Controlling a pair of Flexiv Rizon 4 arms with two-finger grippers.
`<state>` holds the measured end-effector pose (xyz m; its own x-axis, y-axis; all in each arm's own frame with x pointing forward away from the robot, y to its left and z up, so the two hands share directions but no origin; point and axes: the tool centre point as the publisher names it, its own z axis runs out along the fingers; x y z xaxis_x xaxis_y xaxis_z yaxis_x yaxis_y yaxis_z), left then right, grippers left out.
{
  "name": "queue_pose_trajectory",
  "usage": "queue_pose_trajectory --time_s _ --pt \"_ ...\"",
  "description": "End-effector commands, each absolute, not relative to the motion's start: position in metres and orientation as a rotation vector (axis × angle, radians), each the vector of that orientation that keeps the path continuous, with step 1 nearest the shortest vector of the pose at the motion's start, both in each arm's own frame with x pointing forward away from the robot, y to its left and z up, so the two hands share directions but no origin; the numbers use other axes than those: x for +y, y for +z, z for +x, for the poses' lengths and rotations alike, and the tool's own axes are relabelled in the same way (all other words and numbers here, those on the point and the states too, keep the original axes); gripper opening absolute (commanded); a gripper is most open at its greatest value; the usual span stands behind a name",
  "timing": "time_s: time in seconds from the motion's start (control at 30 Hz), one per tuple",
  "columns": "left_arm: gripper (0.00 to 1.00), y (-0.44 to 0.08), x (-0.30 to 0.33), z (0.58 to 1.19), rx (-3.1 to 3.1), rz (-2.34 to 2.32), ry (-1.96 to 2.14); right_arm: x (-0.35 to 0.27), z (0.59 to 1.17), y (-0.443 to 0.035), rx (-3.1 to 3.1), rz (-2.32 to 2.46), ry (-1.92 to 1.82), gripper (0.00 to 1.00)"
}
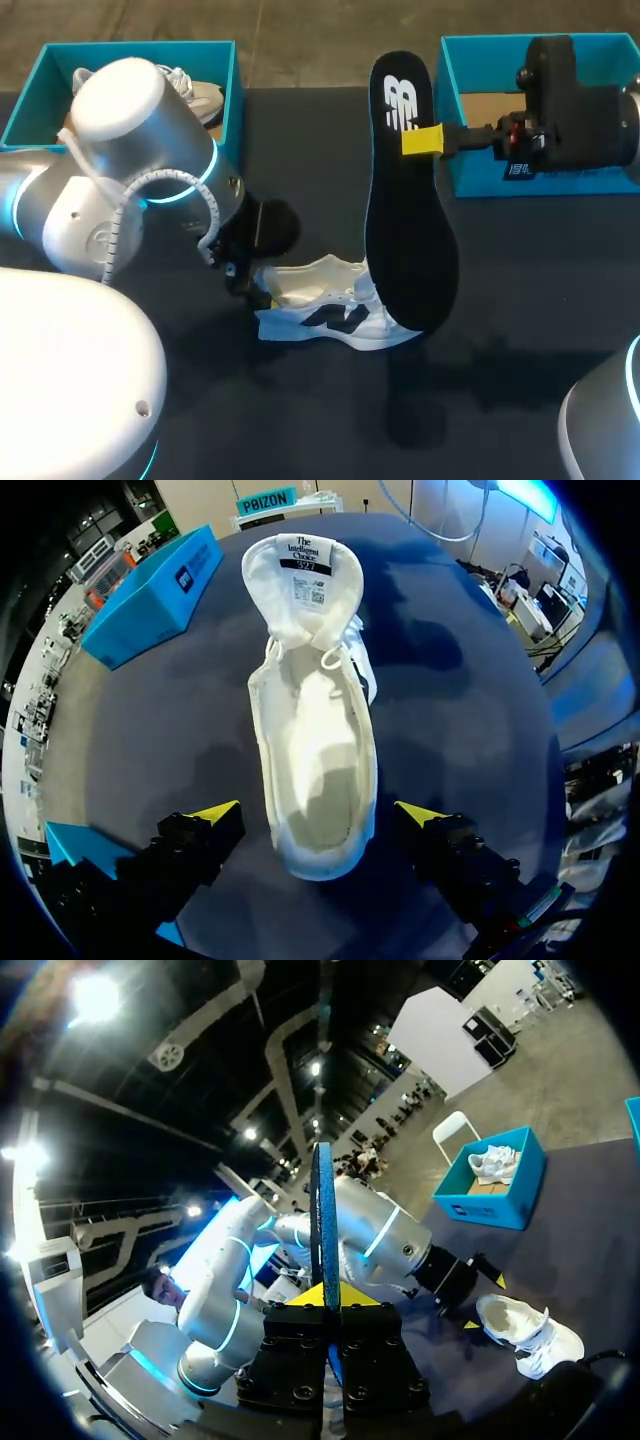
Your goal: Take the shoe out of the shoebox, open the shoe tongue, remove and reinsert the insole, then place the shoe into the shoebox
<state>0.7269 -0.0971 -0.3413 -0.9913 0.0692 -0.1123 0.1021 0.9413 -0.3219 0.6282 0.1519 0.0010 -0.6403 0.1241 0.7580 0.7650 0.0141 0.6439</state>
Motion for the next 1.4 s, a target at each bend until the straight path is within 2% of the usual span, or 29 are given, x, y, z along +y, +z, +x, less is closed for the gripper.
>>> queue_pose_trajectory --time_s 0.03,0.53,1.0,1.4 --pt "1.00 -0.340 -0.105 0.727 3.034 0.140 -0.448 0.154 0.629 0.000 -1.796 -0.909 -1.671 0.00" --pt "1.00 -0.340 -0.124 0.736 3.116 0.052 -0.199 0.154 0.629 0.000 -1.796 -0.909 -1.671 0.00" --pt "1.00 -0.339 -0.115 0.740 3.096 0.021 -0.241 0.154 0.629 0.000 -1.796 -0.909 -1.671 0.00" --pt "1.00 -0.350 -0.144 0.754 3.080 0.006 -0.343 0.154 0.629 0.000 -1.796 -0.909 -1.671 0.00"
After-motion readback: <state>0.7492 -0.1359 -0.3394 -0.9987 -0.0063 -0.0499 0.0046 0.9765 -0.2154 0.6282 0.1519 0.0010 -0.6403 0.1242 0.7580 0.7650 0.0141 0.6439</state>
